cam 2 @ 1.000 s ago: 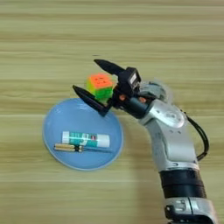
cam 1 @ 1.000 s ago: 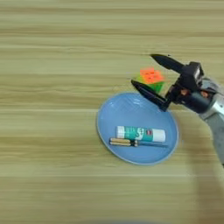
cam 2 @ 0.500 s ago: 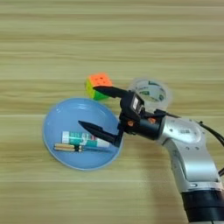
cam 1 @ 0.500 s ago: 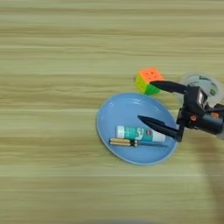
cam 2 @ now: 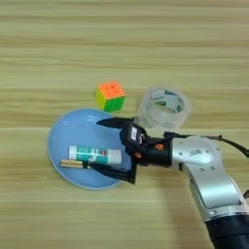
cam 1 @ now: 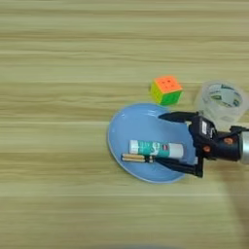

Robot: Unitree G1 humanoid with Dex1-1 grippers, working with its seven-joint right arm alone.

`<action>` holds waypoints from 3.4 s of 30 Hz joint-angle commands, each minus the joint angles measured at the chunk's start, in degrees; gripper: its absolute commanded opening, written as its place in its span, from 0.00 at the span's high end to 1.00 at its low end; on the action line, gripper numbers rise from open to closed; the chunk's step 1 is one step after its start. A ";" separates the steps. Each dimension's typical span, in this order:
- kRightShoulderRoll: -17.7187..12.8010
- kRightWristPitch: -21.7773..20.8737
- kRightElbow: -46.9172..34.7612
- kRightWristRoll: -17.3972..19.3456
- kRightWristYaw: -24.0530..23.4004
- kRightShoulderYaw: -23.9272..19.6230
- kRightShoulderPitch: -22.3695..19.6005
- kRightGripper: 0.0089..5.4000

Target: Move the objects on the table

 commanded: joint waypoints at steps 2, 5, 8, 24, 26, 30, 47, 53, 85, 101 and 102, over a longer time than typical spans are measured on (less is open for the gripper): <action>-2.25 -0.58 1.42 -2.24 -0.87 1.09 -5.35 0.00; -2.47 -1.22 3.62 -4.01 -0.31 2.60 -7.08 0.00; -2.23 -1.22 5.00 -4.77 0.18 3.24 -8.21 0.00; -4.30 -0.79 2.44 -4.22 7.47 6.15 -5.15 0.00; -5.13 -0.72 1.24 -3.89 8.64 6.22 -4.22 0.00; -6.66 0.87 -1.72 -2.21 11.03 6.05 -2.49 0.00; -8.16 4.54 -6.84 3.63 13.07 3.38 -1.68 0.00; -3.24 7.75 -6.47 9.29 7.15 -1.20 -6.79 0.00; -6.02 7.84 27.11 5.79 -21.01 -19.96 -32.47 0.00; -11.38 7.52 48.81 -2.68 -18.74 -15.26 -37.51 0.00; -11.39 7.02 50.27 -3.03 -18.67 -15.04 -37.77 0.00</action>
